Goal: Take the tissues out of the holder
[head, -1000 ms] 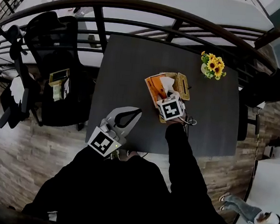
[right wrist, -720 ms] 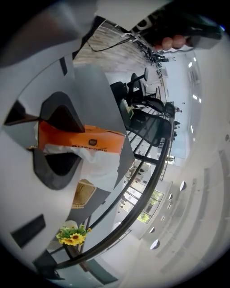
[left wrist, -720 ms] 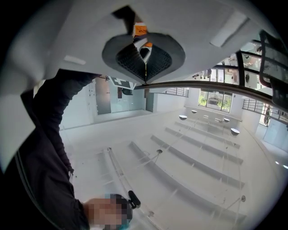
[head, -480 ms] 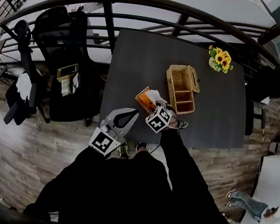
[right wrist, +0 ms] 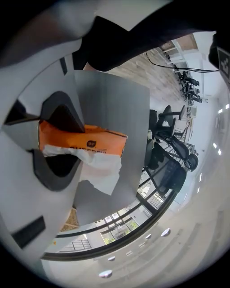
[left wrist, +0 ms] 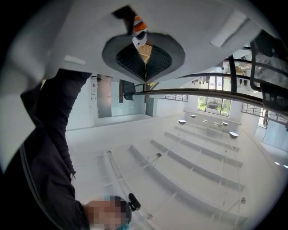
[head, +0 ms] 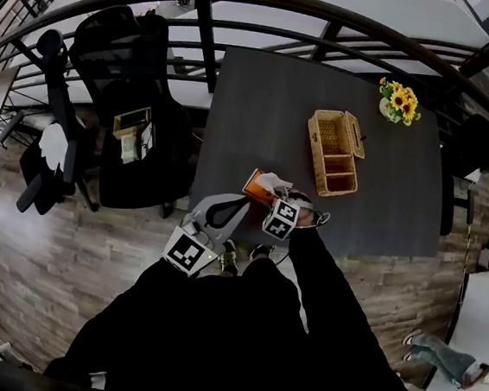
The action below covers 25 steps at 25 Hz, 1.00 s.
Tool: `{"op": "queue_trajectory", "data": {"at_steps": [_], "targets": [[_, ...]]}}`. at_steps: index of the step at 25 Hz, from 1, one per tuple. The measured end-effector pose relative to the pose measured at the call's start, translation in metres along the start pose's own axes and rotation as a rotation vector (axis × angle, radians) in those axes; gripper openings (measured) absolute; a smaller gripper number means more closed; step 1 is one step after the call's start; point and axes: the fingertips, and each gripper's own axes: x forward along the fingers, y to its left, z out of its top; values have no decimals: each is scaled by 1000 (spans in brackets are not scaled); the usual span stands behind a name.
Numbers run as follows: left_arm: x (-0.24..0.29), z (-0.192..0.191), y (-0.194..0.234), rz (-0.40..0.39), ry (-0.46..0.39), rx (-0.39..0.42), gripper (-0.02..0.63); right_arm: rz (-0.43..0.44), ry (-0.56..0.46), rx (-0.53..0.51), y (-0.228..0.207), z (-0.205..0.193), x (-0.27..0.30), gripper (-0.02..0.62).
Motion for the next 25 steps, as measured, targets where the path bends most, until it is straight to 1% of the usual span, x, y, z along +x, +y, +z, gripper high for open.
{"op": "queue_trajectory", "data": {"at_steps": [3,6,9,11,16,20,22,25], "targets": [[-5,-2,1,-2,2,-2,8,12,3,2,3,-4,6,126],[-7,-3,1,-8,2,-12,8,16,5,8,1,-3,4,152],[-7,-5,1,-14,8,-19,8,30,-4,49,0,-1,-3,203],[-7,-6,2,-12,11,-16,8,18,-42,100,-5,4,-17,219],[-3,-7,0,-42,16,-1,8,-17,-284,337,-19,28,-81,222],[1,-9,-6,-68,24,0,8,-48,-463,462,-21,40,-133,222],[2,-9,-10,-82,29,-5,8,-60,-575,531,-20,48,-161,221],[3,-9,-16,-101,39,-17,8,-79,-760,601,-19,63,-207,219]]}}
